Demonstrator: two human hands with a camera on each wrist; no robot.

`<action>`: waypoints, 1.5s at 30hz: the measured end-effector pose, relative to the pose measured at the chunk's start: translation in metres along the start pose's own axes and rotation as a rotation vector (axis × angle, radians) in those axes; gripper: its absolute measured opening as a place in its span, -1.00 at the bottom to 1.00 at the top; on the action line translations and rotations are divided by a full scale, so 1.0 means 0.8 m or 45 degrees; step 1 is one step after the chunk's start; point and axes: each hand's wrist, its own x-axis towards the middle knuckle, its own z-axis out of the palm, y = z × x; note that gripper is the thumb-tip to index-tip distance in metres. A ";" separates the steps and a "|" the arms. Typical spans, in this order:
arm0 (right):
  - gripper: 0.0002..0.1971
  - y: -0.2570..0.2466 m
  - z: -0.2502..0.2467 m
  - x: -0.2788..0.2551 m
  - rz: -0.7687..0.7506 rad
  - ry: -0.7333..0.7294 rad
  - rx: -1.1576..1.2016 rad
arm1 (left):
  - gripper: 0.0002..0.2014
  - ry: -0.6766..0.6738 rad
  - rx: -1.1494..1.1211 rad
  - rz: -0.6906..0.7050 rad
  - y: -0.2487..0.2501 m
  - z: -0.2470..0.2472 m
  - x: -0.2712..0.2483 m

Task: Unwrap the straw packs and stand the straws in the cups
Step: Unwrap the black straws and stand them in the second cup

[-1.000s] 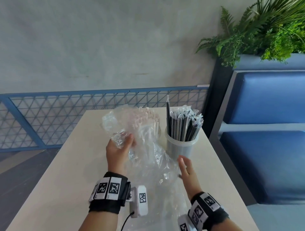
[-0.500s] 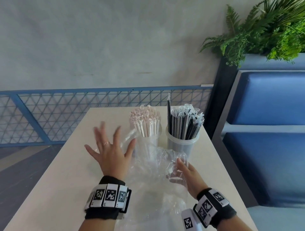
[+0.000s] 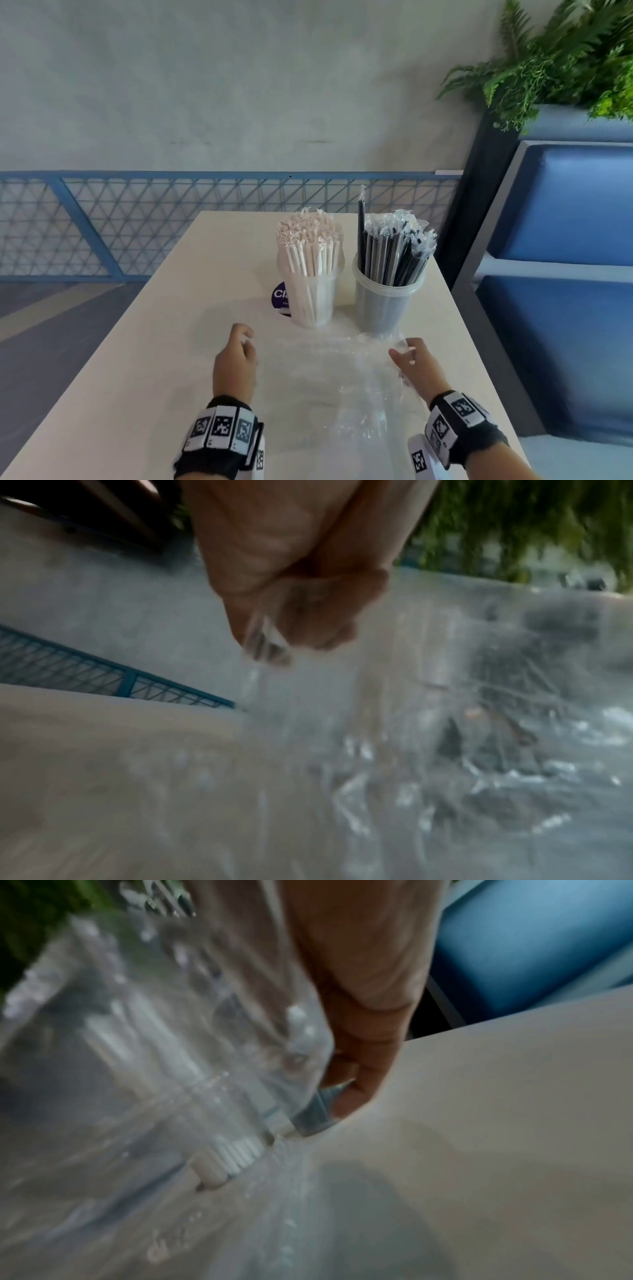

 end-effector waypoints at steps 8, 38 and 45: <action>-0.25 -0.017 0.036 -0.042 -0.653 0.049 -1.085 | -0.48 -0.058 0.784 0.661 0.026 0.047 -0.050; 0.49 0.024 0.040 -0.025 0.018 -0.638 -1.173 | -0.19 -1.277 1.394 0.326 0.002 0.060 0.009; -0.35 -0.080 0.000 -0.061 -0.416 -0.021 -0.694 | -0.25 -0.737 0.241 0.695 0.153 0.038 0.032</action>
